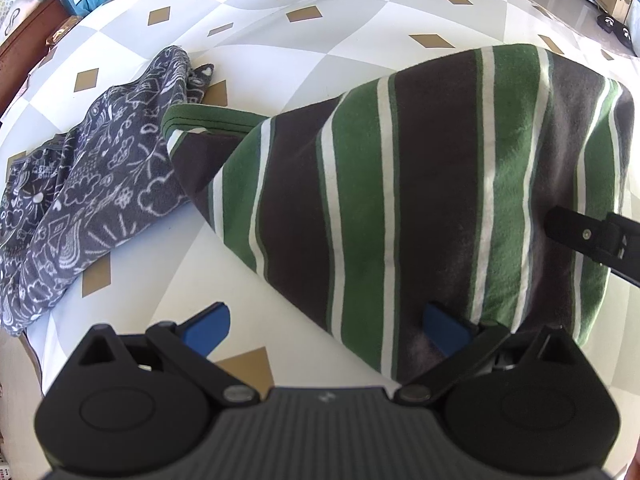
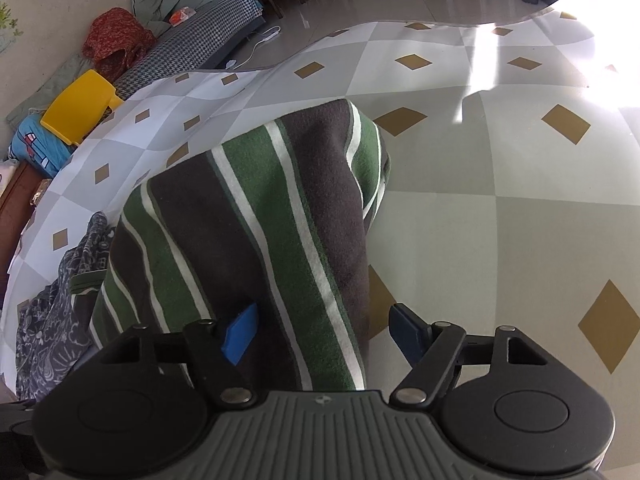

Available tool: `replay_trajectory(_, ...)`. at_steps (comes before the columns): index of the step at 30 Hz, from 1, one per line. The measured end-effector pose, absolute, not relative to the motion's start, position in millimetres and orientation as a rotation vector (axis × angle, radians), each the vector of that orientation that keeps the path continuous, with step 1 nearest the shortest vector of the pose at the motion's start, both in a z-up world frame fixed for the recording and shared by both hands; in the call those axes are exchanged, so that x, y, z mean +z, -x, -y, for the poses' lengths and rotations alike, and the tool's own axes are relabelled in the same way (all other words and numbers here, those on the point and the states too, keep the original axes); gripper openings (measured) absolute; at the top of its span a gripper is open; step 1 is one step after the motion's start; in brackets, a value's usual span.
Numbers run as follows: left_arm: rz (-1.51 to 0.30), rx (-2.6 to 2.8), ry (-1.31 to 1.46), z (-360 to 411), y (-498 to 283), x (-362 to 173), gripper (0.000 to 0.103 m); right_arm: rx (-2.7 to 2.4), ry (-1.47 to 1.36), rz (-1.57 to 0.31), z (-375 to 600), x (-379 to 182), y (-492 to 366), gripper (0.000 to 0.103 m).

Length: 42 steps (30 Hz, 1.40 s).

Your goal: Fold clothes

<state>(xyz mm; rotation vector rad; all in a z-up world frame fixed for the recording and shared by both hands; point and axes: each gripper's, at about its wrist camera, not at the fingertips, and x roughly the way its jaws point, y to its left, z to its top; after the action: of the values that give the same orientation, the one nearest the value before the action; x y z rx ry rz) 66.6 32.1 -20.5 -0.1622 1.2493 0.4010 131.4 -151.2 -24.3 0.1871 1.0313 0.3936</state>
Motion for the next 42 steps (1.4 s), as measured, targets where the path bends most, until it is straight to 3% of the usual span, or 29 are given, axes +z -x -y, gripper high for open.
replay_trajectory(4, -1.25, 0.399, 0.151, -30, -68, -21, 0.103, 0.419, -0.183, -1.025, 150, -24, -129, 0.044)
replay_trajectory(6, -1.248, 0.387, 0.142, -27, -68, -21, 0.103, 0.438, -0.164, -1.015, 148, -21, -126, 0.025)
replay_trajectory(9, -1.247, 0.373, 0.134, -23, -68, -21, 0.103, 0.448, -0.143, -0.998, 150, -16, -123, 0.014)
replay_trajectory(12, -1.247, 0.361, 0.13, -19, -69, -20, 0.103, 0.447, -0.133, -0.985, 157, -10, -121, 0.01)
replay_trajectory(26, -1.182, 0.377, 0.182, -21, -68, 3, 0.103, 0.34, -0.054, -0.992, 204, 12, -105, 0.01)
replay_trajectory(28, -1.148, 0.38, 0.192, -20, -71, 11, 0.103, 0.333, -0.065, -0.968, 211, 17, -103, 0.017)
replay_trajectory(30, -1.113, 0.396, 0.194, -20, -76, 17, 0.103, 0.33, -0.075, -0.967, 213, 18, -103, 0.032)
replay_trajectory(42, -1.126, 0.401, 0.184, -5, -108, 0, 0.103, 0.308, -0.118, -1.004, 221, 11, -111, 0.039)
